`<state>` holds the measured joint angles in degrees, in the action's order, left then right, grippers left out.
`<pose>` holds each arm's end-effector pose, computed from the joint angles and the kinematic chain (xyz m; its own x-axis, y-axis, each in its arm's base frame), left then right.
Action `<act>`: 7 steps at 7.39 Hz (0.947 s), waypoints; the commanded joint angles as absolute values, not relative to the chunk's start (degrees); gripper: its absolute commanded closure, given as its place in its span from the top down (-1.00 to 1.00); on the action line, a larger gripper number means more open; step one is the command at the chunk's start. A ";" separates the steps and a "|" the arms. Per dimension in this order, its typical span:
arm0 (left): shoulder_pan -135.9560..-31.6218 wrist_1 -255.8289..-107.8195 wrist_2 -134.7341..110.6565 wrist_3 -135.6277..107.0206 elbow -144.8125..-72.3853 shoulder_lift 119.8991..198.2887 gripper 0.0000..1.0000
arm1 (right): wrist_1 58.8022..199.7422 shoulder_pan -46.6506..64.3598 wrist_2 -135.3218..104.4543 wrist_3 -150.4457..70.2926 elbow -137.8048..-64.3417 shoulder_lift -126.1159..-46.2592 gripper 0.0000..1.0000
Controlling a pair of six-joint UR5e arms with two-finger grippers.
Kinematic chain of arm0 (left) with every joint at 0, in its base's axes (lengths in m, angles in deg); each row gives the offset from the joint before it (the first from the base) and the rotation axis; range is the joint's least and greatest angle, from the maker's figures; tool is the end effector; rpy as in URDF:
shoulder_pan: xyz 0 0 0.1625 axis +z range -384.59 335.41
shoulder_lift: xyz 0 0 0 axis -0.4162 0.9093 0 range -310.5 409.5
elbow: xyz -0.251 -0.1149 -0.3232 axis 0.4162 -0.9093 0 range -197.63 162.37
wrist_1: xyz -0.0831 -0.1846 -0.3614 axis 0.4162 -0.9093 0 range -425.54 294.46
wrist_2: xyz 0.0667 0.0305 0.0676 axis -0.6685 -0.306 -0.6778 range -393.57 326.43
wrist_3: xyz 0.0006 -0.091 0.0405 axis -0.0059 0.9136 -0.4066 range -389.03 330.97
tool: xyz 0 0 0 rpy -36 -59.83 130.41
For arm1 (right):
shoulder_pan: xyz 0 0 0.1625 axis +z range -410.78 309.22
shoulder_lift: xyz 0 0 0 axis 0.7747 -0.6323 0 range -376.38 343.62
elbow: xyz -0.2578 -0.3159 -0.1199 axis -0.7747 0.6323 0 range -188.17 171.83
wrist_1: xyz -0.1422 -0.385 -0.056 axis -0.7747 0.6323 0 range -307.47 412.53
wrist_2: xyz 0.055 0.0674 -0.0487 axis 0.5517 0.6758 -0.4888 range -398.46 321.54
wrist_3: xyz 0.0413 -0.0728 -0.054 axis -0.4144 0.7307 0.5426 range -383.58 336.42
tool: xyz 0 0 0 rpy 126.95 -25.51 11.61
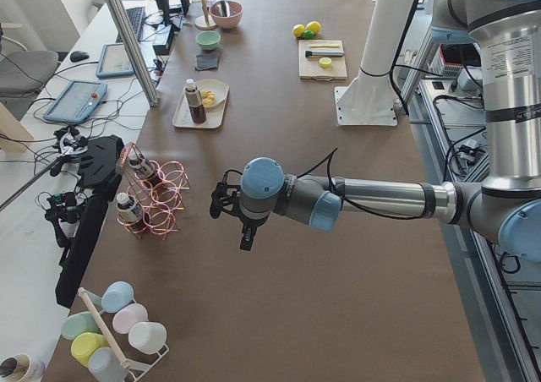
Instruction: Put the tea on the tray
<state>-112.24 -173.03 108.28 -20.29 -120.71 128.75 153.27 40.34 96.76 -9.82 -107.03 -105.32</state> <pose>-0.0374 -0.4292 0.5882 0.6050 0.1455 -0.7828 0.0539 0.9734 0.2226 0.0722 -0.4916 0.5915 0.6886 -0.2144 0.6928 0.1484 0.9767 0.1548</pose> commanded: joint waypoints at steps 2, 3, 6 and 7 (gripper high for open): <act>-112.75 -173.56 106.97 -20.42 -120.20 128.16 0.96 | 153.25 38.88 96.90 -11.18 -107.13 -104.36 0.99; -112.75 -173.65 106.79 -20.42 -120.37 128.16 0.96 | 153.25 38.70 96.90 -11.18 -106.96 -104.10 0.99; -112.83 -173.56 106.70 -20.42 -120.64 128.25 0.96 | 153.25 38.61 96.90 -11.27 -107.13 -103.92 0.99; -113.01 -173.65 106.70 -20.42 -120.81 128.16 0.96 | 153.25 38.35 96.90 -11.27 -107.13 -103.40 0.99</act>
